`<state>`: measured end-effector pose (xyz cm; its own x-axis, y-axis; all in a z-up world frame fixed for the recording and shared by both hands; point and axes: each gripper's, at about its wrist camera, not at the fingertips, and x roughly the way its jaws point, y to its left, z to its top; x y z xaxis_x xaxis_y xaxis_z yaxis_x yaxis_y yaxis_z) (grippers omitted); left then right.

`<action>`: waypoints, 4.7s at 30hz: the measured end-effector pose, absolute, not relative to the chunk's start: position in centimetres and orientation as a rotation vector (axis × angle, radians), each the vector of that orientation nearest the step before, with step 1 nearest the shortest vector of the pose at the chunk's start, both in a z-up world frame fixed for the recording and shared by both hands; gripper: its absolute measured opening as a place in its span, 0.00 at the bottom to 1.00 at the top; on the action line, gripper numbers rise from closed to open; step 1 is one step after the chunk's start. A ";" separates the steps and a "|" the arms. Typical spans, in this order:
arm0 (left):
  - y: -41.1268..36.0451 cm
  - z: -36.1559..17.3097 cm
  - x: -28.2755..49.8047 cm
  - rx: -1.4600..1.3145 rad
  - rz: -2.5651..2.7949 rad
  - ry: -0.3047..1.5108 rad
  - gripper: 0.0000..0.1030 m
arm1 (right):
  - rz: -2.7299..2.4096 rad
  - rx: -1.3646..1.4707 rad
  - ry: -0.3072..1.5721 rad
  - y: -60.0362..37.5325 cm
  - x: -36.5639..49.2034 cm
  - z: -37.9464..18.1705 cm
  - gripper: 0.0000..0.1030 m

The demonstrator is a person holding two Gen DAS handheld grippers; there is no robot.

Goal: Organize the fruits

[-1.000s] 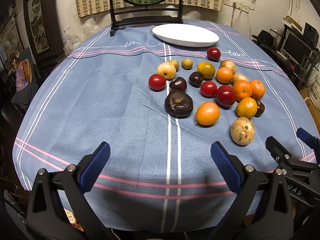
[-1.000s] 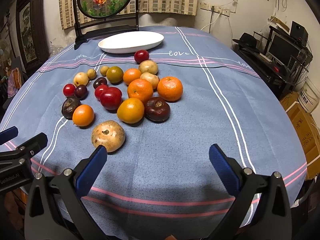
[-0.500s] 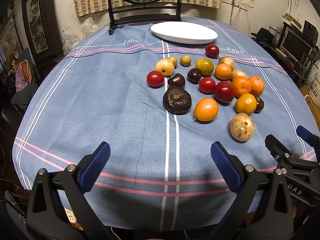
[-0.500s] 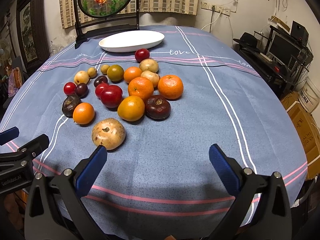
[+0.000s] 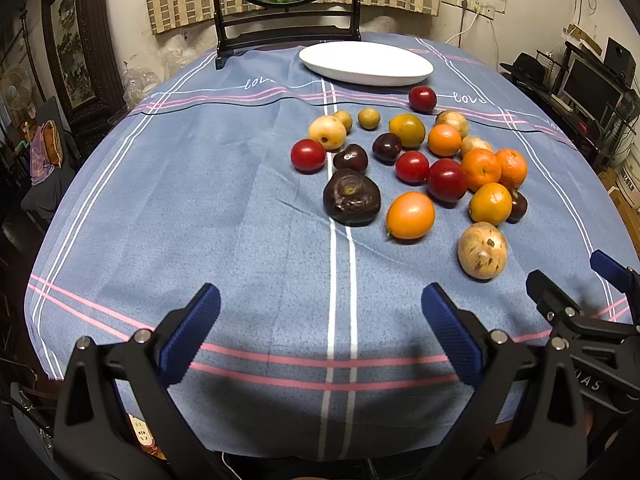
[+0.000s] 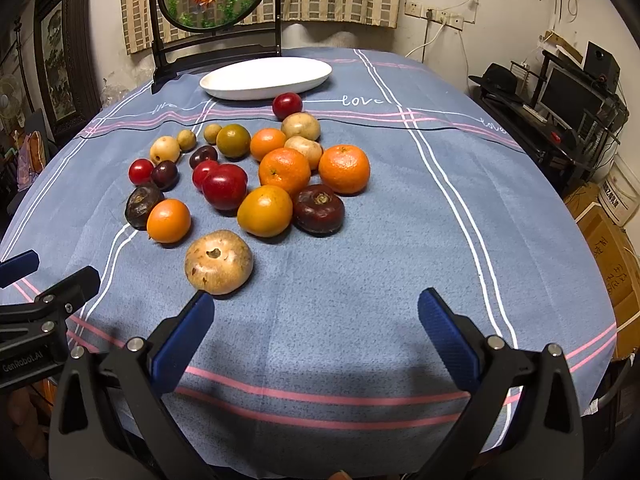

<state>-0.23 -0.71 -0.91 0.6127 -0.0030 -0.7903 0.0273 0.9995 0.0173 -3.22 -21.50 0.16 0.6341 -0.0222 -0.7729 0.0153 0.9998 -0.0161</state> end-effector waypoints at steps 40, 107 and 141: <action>-1.1 -1.7 -0.6 0.035 -0.024 0.918 0.98 | -0.010 -0.027 0.893 -21.3 -3.2 -0.4 0.99; -1.5 -4.1 9.6 0.090 -0.175 0.973 0.72 | 0.345 0.062 0.969 -21.1 0.8 -1.5 0.45; -1.6 8.6 18.3 0.086 -0.282 0.797 0.46 | 0.360 -0.138 0.709 -22.3 12.1 10.0 0.45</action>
